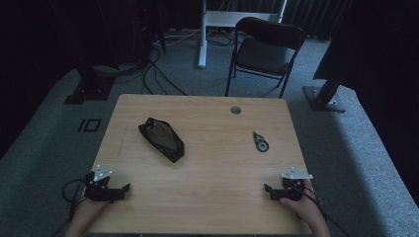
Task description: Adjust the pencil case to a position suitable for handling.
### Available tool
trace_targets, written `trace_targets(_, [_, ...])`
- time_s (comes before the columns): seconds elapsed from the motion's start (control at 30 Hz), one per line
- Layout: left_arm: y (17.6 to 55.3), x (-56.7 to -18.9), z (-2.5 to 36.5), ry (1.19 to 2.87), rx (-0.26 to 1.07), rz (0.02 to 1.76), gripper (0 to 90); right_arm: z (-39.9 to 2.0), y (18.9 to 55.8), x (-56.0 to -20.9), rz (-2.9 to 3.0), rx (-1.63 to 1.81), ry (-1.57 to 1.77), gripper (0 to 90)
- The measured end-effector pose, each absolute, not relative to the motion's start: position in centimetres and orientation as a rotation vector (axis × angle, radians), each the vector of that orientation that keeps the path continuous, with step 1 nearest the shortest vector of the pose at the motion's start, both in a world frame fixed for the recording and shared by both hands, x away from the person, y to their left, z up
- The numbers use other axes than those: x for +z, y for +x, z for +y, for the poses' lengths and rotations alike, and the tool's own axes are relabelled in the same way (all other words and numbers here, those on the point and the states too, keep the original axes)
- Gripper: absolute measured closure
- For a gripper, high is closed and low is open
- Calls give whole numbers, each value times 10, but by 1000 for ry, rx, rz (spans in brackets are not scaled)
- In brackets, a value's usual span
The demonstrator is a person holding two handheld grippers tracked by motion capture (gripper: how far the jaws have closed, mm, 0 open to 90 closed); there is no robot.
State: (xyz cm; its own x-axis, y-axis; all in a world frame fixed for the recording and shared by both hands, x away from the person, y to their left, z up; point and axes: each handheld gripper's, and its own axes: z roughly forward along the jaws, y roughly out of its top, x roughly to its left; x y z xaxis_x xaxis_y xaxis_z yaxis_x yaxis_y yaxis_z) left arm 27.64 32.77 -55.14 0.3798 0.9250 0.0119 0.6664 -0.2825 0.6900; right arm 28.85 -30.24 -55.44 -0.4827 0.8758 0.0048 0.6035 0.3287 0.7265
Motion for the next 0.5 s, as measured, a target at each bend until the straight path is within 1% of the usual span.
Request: trace_targets(0.5, [276,-551,328,2045,560,1363,1,-289,292,-553,2256,961,1267,105])
